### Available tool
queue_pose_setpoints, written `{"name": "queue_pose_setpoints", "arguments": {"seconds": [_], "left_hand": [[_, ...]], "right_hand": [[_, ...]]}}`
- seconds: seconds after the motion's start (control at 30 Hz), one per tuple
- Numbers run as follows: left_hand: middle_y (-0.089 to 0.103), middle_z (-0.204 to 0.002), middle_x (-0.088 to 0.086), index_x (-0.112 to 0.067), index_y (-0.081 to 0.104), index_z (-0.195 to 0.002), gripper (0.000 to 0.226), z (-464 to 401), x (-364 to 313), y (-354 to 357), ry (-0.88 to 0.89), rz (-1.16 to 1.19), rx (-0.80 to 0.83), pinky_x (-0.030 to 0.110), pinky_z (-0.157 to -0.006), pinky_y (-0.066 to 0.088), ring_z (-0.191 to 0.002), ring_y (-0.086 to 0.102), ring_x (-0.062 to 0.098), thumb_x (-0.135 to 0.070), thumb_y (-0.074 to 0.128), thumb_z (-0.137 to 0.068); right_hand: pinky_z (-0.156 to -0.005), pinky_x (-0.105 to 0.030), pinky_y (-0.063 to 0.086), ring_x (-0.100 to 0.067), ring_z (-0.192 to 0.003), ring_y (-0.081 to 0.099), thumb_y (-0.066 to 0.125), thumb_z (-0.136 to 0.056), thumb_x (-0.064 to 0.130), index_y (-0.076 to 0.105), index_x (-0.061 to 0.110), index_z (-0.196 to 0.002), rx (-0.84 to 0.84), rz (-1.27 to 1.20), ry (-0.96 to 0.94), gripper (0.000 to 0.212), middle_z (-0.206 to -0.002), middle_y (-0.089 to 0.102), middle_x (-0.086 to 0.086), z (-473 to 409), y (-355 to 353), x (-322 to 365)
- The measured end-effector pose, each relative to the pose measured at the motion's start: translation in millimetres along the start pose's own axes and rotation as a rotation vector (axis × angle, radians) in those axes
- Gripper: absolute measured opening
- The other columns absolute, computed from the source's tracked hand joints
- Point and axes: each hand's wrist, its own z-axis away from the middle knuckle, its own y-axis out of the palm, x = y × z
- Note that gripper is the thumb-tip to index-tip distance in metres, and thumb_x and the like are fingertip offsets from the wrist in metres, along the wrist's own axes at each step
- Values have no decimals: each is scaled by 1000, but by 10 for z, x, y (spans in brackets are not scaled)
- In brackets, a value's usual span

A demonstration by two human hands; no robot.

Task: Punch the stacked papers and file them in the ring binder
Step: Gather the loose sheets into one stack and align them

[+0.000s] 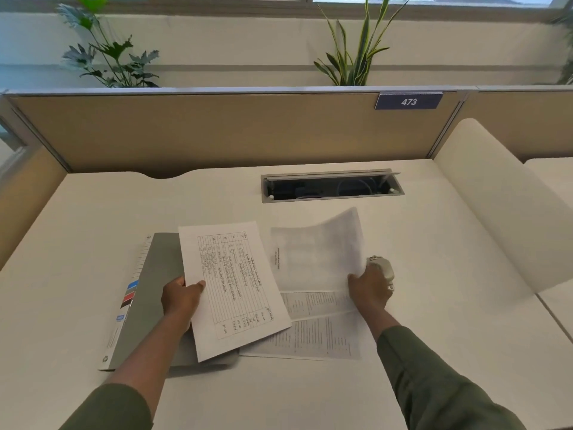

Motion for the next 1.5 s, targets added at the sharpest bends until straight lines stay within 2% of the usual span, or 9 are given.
{"name": "queue_pose_setpoints", "arguments": {"seconds": [0.3, 0.43, 0.57, 0.73, 0.87, 1.03, 1.13, 1.37, 1.5], "left_hand": [[70, -111, 10, -11, 68, -111, 23, 23, 53, 52, -14, 2, 7, 44, -86, 55, -93, 66, 29, -9, 64, -88], [70, -110, 10, -13, 68, -104, 17, 51, 69, 110, -30, 14, -7, 43, -85, 55, -93, 66, 30, -9, 62, -88], [69, -113, 10, -12, 67, -106, 19, 118, 80, 206, -51, 46, -8, 43, -85, 54, -94, 65, 31, -7, 58, -90], [68, -113, 10, -13, 65, -106, 20, 200, 80, 262, -50, -13, -27, 36, -77, 52, -89, 62, 28, -8, 55, -90], [68, -114, 11, -10, 65, -110, 22, 237, 90, 261, -55, -59, -37, 34, -75, 50, -87, 61, 26, -8, 55, -91], [67, -116, 12, -9, 64, -113, 23, 315, 84, 272, -22, -109, -57, 33, -76, 48, -87, 59, 24, -9, 55, -92], [68, -114, 11, -10, 64, -111, 21, 362, 78, 260, 11, -111, -47, 34, -76, 50, -87, 60, 24, -11, 57, -92], [68, -115, 10, -10, 63, -114, 22, 333, 98, 153, 27, -122, -37, 41, -85, 54, -95, 64, 28, -14, 59, -93], [68, -111, 7, -13, 64, -111, 19, 306, 115, 157, 22, -114, -39, 42, -86, 54, -94, 64, 27, -14, 60, -92]], "right_hand": [[-77, -31, 43, -24, -90, 59, 54, -94, 18, 63, 9, -101, -56, -352, -145, 15, -98, 62, -4, -49, -209, -23], [-81, -38, 56, -25, -91, 62, 60, -87, 13, 59, 12, -107, 35, -519, 38, 19, -107, 65, -6, -120, -253, -49], [-69, -38, 57, -28, -82, 61, 63, -79, -2, 61, 11, -98, 357, -773, 290, 22, -104, 63, -16, -3, -183, -58], [-65, -33, 50, -27, -76, 59, 73, -76, 4, 60, 4, -99, 668, -368, 399, 26, -88, 63, -12, 122, -219, -81], [-55, -21, 48, -15, -60, 68, 66, -88, 42, 63, 6, -85, 1014, 268, 418, 36, -68, 72, -2, 157, -393, 64], [-81, -30, 51, -26, -104, 67, 56, -90, 27, 62, 9, -101, 402, 502, -253, 22, -110, 70, -9, -36, -285, 266], [-95, -41, 43, -32, -121, 50, 60, -90, 40, 43, 12, -135, 337, 536, -512, 56, -130, 52, -12, -128, -157, 335], [-102, -47, 33, -33, -124, 42, 72, -70, 61, 37, 12, -134, 391, 653, -487, 88, -132, 43, -12, -395, 71, 369], [-99, -45, 35, -32, -120, 47, 71, -77, 46, 45, 13, -125, 380, 512, -423, 64, -126, 51, -9, -493, 110, 354]]}}
